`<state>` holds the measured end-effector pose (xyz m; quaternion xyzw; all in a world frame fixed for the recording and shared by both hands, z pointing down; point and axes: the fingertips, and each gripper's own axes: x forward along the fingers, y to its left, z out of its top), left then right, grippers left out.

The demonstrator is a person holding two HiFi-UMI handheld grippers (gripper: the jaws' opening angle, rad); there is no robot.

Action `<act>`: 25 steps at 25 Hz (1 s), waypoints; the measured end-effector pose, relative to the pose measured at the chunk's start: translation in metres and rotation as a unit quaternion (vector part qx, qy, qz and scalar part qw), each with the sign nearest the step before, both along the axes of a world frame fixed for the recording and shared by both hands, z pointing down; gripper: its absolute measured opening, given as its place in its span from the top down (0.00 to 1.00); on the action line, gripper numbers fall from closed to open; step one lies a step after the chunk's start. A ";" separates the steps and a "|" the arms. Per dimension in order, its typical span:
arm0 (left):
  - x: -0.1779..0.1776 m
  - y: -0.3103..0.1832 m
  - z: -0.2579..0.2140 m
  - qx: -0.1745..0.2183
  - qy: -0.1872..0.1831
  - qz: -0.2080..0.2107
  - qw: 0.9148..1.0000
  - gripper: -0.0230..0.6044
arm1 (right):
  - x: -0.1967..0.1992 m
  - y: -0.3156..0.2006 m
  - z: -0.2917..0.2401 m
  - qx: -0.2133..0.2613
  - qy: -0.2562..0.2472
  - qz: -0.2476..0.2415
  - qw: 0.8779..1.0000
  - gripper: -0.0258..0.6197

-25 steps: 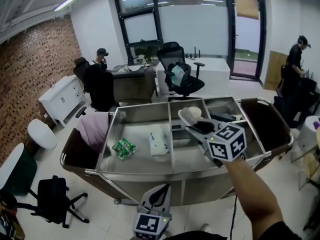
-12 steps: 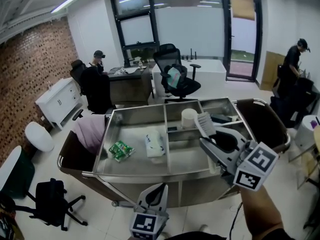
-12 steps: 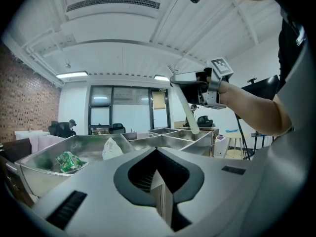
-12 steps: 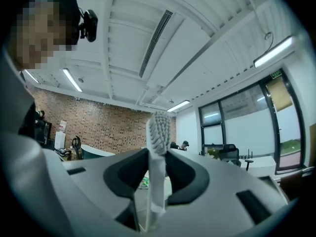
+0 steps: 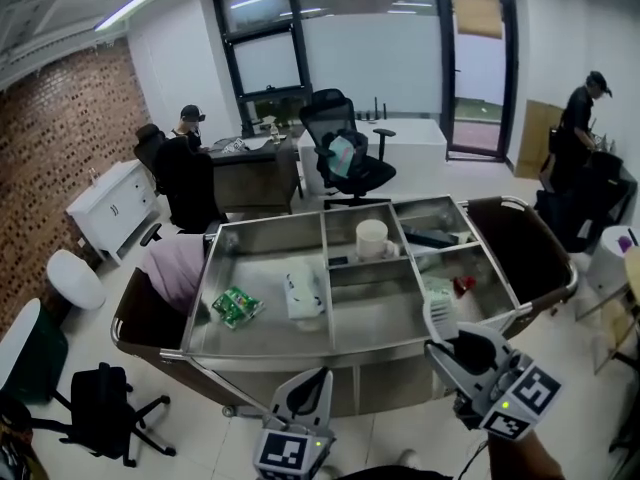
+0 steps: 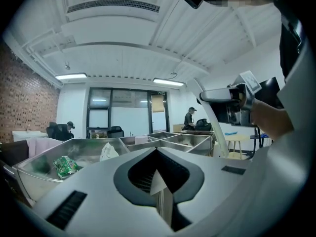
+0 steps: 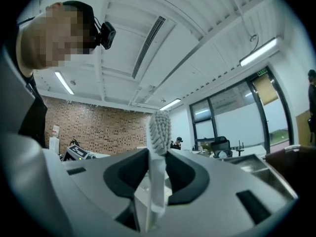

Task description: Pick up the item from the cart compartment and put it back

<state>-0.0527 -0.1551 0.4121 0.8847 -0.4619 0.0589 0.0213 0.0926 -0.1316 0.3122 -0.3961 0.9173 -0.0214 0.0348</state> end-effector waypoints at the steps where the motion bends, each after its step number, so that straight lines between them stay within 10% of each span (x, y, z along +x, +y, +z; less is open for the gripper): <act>1: 0.000 -0.001 -0.001 0.001 0.000 0.000 1.000 0.96 | 0.001 0.002 0.008 -0.003 0.000 0.003 1.000 0.76; 25: 0.008 -0.002 -0.002 0.002 -0.007 0.012 1.000 0.96 | -0.020 0.014 0.059 -0.052 -0.017 -0.014 0.998 0.76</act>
